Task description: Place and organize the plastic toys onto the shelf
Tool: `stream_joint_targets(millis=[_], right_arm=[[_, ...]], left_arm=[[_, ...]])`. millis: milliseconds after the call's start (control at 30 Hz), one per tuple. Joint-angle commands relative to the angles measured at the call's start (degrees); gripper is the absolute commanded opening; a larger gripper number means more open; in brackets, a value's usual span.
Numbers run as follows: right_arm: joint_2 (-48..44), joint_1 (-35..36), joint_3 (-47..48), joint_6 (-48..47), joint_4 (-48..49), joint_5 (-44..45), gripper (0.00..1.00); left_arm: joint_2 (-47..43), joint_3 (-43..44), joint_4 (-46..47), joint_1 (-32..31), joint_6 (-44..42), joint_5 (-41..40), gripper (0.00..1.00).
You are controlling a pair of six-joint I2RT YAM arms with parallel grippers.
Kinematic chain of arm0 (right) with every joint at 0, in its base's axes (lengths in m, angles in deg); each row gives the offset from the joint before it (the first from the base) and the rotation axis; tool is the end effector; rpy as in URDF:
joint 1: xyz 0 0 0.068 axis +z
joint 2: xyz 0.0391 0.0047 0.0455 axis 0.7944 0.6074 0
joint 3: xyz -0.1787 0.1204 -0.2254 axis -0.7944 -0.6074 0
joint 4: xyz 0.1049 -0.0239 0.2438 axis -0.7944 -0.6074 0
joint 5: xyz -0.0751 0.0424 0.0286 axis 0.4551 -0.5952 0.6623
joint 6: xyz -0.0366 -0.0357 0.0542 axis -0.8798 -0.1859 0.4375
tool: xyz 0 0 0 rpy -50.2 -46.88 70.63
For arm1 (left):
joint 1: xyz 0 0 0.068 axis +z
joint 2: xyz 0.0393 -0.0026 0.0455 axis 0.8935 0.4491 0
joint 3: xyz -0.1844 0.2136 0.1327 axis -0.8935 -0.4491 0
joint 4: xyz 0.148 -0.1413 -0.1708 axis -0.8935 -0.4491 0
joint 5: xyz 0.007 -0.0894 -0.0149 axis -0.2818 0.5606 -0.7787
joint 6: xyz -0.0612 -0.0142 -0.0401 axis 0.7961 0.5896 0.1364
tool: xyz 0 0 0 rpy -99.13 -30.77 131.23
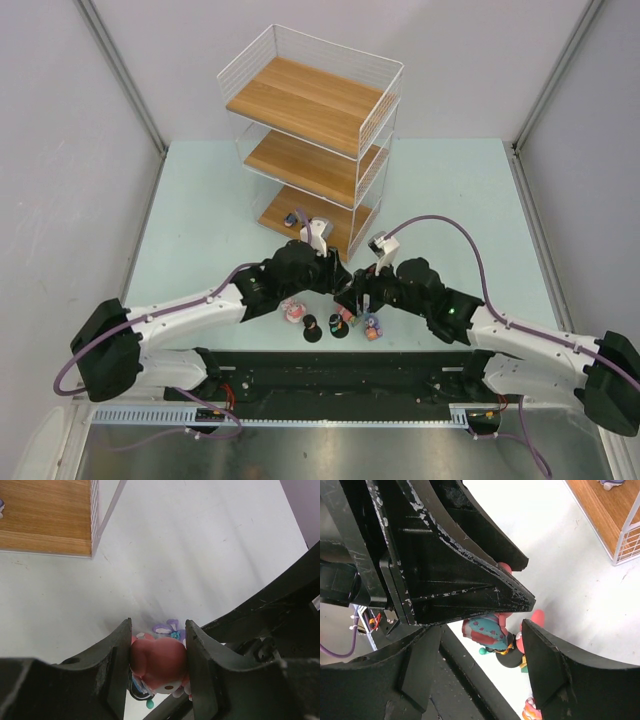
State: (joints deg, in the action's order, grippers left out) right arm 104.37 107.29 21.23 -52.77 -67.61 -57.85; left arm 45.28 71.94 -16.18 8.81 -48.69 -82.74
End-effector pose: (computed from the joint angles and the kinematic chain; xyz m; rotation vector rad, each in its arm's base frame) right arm 0.1315 0.1924 0.2692 -0.5565 1.9605 0.9801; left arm 0.1734 -0.2331 0.2704 0.3243 2.1535 -0.8358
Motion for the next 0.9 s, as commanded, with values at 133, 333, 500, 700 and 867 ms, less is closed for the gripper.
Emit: stream_joint_targets(millis=[133, 333, 500, 700, 867], right_arm=[[1.83, 0.32, 0.02, 1.20, 3.84, 0.50, 0.62], [2.35, 0.32, -0.06, 1.29, 4.63, 0.41, 0.43], [2.62, 0.32, -0.07, 1.46, 4.72, 0.32, 0.20], [3.15, 0.32, -0.06, 1.29, 4.90, -0.64, 0.00], [-1.14, 0.32, -0.07, 0.76, 2.62, 2.07, 0.00]], left_arm=[[-0.14, 1.34, 4.23, -0.26, 2.08, 2.31, 0.00], [-0.31, 0.99, 4.76, -0.34, 2.35, 2.66, 0.00], [-0.84, 0.28, 5.11, -0.34, 2.43, 2.75, 0.00], [-2.85, -1.56, 7.12, -0.34, 3.22, 2.93, 0.37], [-8.83, -5.16, 10.12, -0.17, 5.85, 1.09, 0.98]])
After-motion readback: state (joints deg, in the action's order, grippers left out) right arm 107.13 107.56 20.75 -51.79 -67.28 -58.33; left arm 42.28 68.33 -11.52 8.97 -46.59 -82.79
